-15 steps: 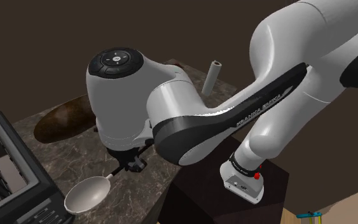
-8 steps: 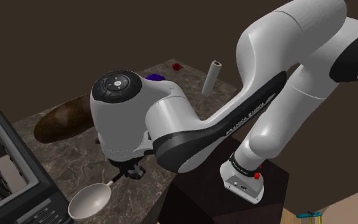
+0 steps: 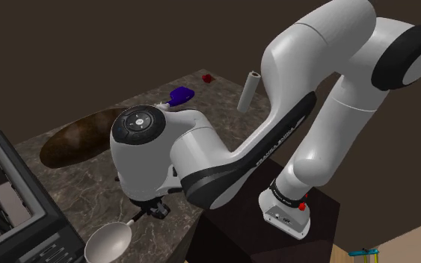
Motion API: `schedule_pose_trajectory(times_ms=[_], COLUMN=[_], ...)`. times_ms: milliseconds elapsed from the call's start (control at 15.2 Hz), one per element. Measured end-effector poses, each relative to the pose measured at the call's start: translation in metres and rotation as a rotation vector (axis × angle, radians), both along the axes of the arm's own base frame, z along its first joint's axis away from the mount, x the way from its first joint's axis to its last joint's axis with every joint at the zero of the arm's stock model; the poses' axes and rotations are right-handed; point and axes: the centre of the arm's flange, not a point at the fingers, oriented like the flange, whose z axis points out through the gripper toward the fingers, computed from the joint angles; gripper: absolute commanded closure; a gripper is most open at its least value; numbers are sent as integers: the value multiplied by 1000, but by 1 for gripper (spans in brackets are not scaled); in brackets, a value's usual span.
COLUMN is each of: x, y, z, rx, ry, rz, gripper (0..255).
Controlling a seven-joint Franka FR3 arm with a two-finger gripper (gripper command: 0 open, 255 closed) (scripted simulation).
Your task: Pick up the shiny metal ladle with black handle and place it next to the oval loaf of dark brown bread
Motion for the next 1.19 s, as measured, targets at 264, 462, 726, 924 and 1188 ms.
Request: schedule_pose_trajectory(times_ms=[264, 462, 726, 924, 1188], x=[0, 1, 1, -2, -4], y=[0, -1, -1, 3, 4], z=[-1, -2, -2, 27, 47], rx=[1, 0, 0, -1, 0], ry=[0, 0, 1, -2, 0], rz=[0, -2, -2, -2, -2], gripper=[255, 0, 0, 0, 0])
